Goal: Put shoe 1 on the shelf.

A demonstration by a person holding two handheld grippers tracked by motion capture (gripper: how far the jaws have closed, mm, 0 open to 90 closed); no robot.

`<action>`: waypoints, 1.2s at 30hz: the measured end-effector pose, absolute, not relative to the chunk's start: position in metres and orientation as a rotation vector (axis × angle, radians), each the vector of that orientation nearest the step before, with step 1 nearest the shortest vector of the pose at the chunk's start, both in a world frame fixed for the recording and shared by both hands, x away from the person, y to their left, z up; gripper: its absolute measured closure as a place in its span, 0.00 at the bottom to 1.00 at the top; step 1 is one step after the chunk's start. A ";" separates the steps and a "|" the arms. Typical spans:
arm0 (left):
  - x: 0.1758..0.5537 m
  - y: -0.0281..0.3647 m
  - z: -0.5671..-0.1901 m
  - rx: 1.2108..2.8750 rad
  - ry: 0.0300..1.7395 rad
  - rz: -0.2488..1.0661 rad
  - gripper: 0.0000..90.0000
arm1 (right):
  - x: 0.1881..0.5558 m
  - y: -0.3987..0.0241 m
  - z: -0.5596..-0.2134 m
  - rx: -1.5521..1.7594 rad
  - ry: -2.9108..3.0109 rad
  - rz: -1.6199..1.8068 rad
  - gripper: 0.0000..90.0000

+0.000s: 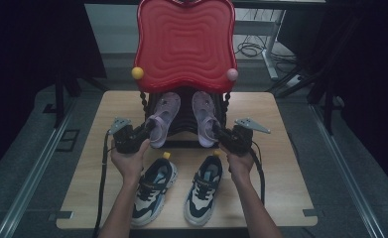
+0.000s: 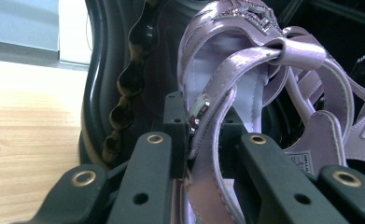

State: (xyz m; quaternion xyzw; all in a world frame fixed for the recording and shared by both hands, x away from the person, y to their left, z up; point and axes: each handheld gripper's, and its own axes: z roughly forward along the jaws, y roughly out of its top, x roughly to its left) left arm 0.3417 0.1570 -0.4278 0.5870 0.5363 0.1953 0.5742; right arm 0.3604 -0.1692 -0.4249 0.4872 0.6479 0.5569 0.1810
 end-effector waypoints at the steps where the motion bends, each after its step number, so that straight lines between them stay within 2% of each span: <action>1: 0.342 0.155 -0.428 1.374 1.259 0.461 0.88 | 0.361 -0.168 -0.425 1.378 1.821 1.577 0.89; 36: 0.390 0.122 -0.425 1.331 1.313 0.522 0.88 | 0.401 -0.132 -0.426 1.438 1.673 1.504 0.89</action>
